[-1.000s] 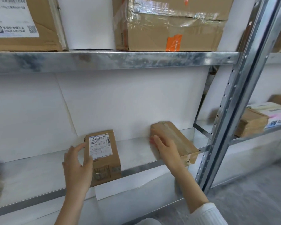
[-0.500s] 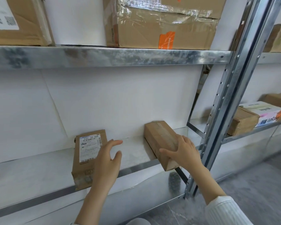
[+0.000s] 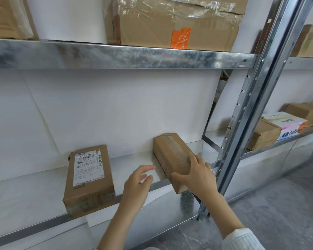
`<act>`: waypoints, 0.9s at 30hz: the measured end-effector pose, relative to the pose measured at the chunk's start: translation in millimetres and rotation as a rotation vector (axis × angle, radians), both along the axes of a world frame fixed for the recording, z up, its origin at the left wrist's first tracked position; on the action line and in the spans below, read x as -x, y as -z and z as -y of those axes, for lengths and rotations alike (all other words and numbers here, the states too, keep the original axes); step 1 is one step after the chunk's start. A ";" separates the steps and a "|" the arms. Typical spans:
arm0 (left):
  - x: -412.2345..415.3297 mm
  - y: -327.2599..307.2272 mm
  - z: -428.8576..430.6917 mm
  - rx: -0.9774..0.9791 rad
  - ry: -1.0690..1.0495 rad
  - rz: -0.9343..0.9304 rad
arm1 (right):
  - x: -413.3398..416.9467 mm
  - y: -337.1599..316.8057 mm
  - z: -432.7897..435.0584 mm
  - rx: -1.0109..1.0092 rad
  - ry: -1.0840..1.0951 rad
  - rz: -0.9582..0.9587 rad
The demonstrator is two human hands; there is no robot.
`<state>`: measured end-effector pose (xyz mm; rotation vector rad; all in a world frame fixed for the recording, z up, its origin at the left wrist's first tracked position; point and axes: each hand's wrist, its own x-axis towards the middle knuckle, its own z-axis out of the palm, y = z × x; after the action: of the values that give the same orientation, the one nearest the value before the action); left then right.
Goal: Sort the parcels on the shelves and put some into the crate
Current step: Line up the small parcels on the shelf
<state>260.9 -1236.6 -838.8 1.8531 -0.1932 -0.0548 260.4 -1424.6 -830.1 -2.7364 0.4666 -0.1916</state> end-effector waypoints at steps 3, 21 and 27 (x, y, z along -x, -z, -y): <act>-4.4 17.6 14.9 -0.001 0.068 -0.131 | -2.6 0.6 -1.3 0.008 0.011 0.005; 2.2 33.2 48.8 0.071 0.188 -0.356 | 6.8 7.6 9.6 -0.212 0.095 0.204; -1.7 27.4 53.5 0.221 0.107 -0.426 | 8.1 -5.8 26.3 -0.757 0.111 0.234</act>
<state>262.5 -1290.1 -866.2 1.5689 0.0002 -0.4795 252.2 -1450.9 -824.3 -1.9258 0.4974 -0.2892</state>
